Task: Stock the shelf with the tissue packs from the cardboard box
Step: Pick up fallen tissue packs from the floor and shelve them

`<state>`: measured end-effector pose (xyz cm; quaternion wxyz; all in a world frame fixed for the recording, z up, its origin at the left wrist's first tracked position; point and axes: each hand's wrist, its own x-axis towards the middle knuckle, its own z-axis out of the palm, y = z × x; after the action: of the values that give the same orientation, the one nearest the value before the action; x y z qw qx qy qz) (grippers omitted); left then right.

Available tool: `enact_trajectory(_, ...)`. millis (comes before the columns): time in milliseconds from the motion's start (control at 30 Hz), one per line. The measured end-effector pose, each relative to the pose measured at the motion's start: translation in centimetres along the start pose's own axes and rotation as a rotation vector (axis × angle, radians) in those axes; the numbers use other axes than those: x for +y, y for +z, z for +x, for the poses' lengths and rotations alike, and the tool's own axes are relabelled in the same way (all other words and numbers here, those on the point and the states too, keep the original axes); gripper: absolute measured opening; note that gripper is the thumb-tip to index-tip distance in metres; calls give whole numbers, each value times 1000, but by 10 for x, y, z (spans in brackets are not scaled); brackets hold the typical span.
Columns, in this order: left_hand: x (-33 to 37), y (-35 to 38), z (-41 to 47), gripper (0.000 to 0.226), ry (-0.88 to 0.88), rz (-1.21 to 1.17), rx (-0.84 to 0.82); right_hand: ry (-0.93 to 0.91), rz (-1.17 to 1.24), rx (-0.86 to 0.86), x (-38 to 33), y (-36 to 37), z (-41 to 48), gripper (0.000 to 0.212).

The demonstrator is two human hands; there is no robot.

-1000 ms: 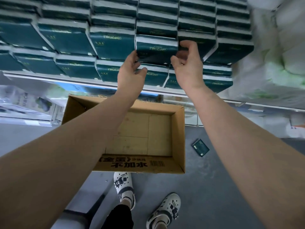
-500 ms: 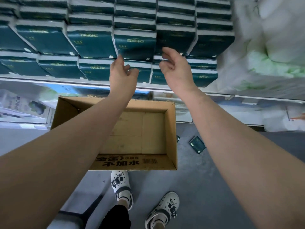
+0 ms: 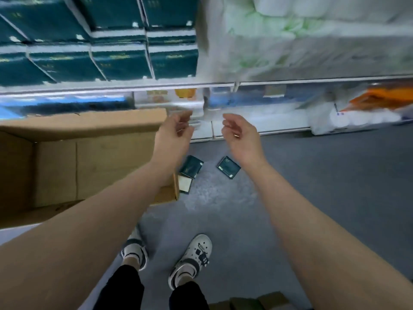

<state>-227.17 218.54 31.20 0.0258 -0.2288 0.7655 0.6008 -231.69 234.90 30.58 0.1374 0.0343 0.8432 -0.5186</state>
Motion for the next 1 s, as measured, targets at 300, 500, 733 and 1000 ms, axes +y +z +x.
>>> enact_trajectory(300,-65,134,-18,35,-108,99,-186,268,-104,21,161,-73,-31,34)
enact_trajectory(500,-135,194,8,36,-180,217,-261,433,-105,29,250,-62,-24,35)
enact_trajectory(733,-228,247,62,40,-249,316,-279,500,-89,49,359,-28,16,35)
enact_trajectory(1000,-324,285,112,48,-289,436,-397,603,8,59,466,22,69,39)
